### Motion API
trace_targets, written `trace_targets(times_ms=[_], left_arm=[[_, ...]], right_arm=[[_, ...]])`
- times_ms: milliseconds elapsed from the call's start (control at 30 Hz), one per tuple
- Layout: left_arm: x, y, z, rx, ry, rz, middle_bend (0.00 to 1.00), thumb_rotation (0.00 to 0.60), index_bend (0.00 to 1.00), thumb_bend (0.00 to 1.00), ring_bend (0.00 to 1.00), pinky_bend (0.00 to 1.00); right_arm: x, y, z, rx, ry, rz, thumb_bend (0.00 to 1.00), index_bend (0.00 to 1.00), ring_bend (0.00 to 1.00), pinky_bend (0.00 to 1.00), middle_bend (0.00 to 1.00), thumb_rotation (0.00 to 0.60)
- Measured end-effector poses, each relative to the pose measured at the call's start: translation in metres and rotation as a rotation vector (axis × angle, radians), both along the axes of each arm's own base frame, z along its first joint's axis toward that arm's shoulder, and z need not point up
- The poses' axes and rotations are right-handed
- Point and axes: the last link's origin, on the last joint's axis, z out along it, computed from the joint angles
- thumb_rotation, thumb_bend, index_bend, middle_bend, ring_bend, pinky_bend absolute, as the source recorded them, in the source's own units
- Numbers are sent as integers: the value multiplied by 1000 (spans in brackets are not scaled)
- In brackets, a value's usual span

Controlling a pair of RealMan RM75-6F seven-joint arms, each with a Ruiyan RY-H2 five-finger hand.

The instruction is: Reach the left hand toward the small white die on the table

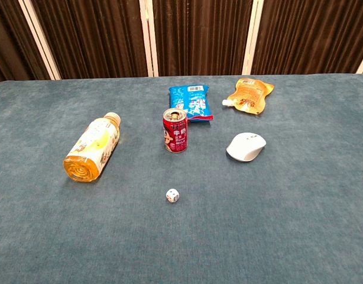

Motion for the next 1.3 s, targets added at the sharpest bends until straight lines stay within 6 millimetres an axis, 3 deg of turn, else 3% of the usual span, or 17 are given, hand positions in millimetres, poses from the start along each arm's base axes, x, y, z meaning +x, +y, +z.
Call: trace_targets(times_ms=[433, 467, 533, 600, 700, 767, 900, 1300], left_arm=[[8, 10, -7, -22, -2, -20, 0, 600, 0, 294, 0, 9], [10, 12, -9, -24, 2, -24, 8, 600, 0, 294, 13, 70], [16, 20, -13, -32, 18, -39, 146, 600, 0, 319, 174, 306], [24, 28, -19, -45, 28, -58, 450, 600, 0, 389, 492, 620], [42, 44, -35, -85, 29, -96, 684, 600, 0, 457, 697, 796], [53, 54, -48, -128, 29, -112, 766, 600, 0, 496, 771, 855], [72, 70, -75, -216, 48, -118, 853, 600, 0, 524, 859, 902], [117, 93, -140, -426, 123, -97, 865, 600, 0, 589, 872, 906]], right_arm=[[-1, -1, -1, 2, 1, -4, 5, 60, 0, 0, 0, 600], [-1, -1, -1, 3, 0, -6, 5, 60, 0, 0, 0, 600], [-2, -1, -1, 3, 0, -10, 5, 60, 0, 0, 0, 600], [-3, -3, -1, 4, 0, -17, 4, 60, 0, 0, 0, 600], [-5, -5, -1, 3, -1, -27, 5, 60, 0, 0, 0, 600], [-7, -6, -1, 2, -4, -34, 5, 60, 0, 0, 0, 600], [-12, -7, 0, 2, -5, -48, 5, 60, 0, 0, 0, 600], [-20, -14, 5, -9, -22, -78, 5, 60, 0, 0, 0, 600]])
